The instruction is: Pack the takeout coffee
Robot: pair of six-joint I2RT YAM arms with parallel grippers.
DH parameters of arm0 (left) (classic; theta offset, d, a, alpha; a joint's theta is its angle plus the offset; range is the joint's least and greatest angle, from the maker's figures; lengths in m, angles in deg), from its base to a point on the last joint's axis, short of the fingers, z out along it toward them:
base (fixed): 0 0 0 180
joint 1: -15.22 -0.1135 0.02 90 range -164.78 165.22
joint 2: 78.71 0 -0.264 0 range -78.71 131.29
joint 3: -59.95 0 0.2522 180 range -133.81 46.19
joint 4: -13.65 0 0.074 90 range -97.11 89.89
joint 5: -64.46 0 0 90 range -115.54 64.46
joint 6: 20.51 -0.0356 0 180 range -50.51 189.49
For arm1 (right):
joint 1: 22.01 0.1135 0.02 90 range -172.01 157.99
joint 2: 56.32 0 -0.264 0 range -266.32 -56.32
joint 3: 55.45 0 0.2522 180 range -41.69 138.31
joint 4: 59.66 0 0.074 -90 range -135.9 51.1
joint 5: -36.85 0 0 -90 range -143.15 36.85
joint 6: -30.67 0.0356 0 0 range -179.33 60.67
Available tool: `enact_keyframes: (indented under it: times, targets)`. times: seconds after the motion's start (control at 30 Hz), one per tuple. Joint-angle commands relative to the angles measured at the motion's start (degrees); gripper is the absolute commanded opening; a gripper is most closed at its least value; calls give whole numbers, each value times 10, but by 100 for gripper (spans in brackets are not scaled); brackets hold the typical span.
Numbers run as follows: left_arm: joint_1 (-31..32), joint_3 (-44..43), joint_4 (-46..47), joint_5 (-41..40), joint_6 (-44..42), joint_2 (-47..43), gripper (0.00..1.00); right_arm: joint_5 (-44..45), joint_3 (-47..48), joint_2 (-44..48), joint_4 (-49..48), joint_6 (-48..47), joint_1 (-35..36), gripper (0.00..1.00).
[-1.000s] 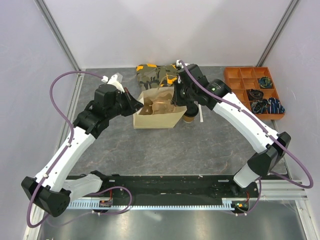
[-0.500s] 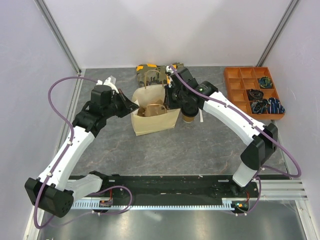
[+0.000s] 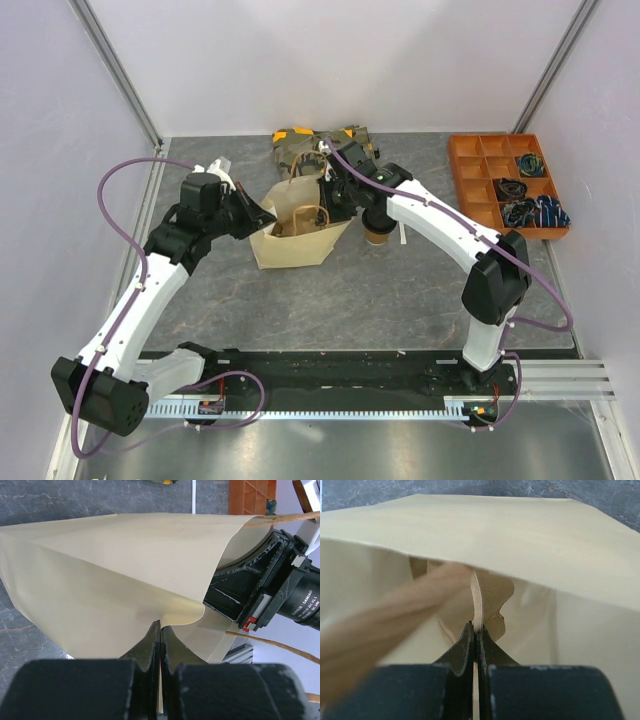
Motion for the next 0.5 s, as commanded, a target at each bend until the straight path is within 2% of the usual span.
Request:
enact_keyframes:
  times: [0.0, 0.07, 0.2, 0.4, 0.47]
  targets:
    - [-2, 5, 4, 14, -12, -9, 2, 6, 23, -14, 1, -2, 18, 0]
    - [-7, 9, 1, 14, -9, -10, 2, 14, 24, -18, 2, -1, 20, 0]
    - [-29, 18, -13, 26, -1, -3, 2, 2, 35, -30, 1, -1, 23, 8]
    - [-50, 22, -18, 45, -9, -3, 2, -12, 54, -54, 6, 4, 27, 10]
    - [-54, 22, -19, 49, -13, -2, 2, -10, 61, -62, 16, 5, 26, 15]
